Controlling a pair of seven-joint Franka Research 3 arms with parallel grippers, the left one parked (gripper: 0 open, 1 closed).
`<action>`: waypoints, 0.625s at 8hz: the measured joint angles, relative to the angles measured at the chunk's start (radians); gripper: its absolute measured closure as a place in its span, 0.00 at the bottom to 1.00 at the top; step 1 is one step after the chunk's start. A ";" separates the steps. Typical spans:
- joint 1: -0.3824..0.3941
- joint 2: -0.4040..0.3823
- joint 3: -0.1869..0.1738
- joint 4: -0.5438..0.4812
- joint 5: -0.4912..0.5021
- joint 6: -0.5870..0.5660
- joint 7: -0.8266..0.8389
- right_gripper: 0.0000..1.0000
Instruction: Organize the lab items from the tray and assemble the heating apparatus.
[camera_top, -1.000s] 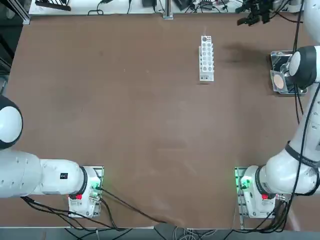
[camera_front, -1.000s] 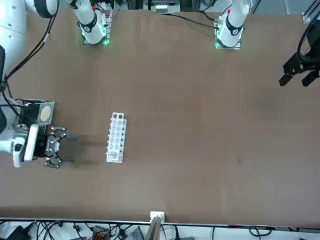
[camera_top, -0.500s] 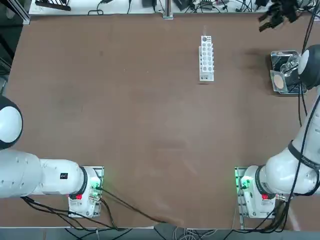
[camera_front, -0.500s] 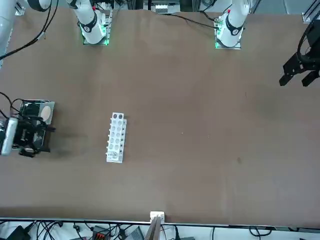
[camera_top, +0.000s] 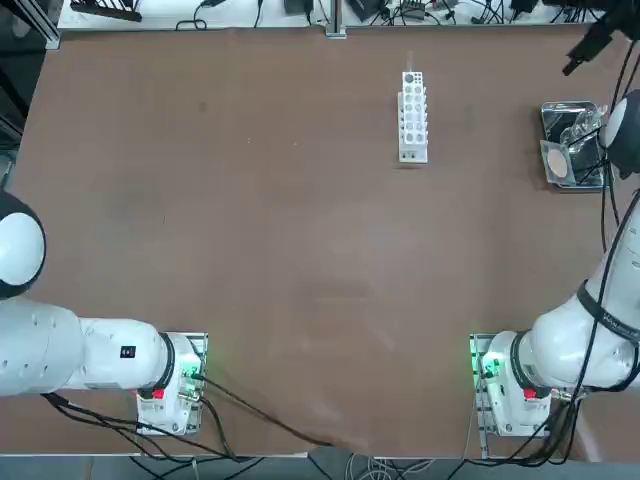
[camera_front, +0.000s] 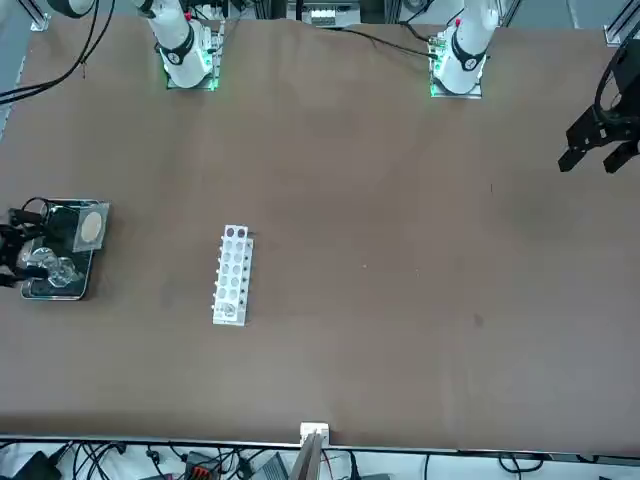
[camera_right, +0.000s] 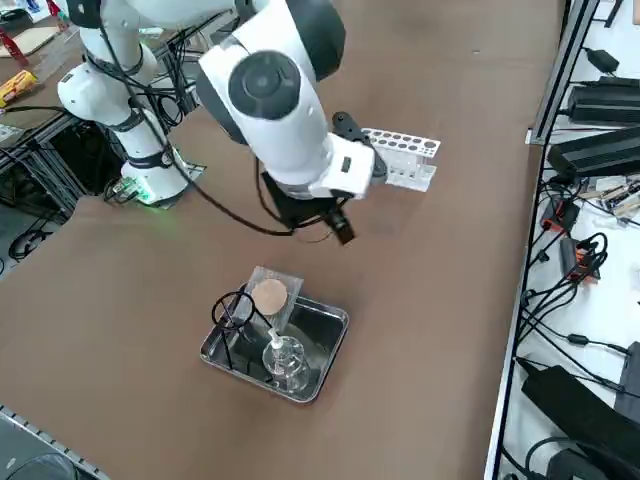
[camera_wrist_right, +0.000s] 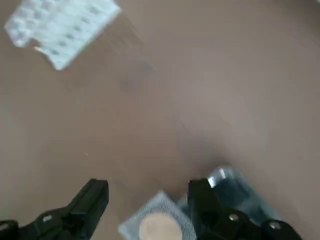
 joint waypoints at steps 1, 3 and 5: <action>-0.001 0.003 -0.021 0.001 -0.032 0.031 0.069 0.03; -0.012 0.037 -0.064 -0.002 -0.113 0.131 0.174 0.04; -0.024 0.083 -0.072 -0.005 -0.160 0.212 0.324 0.04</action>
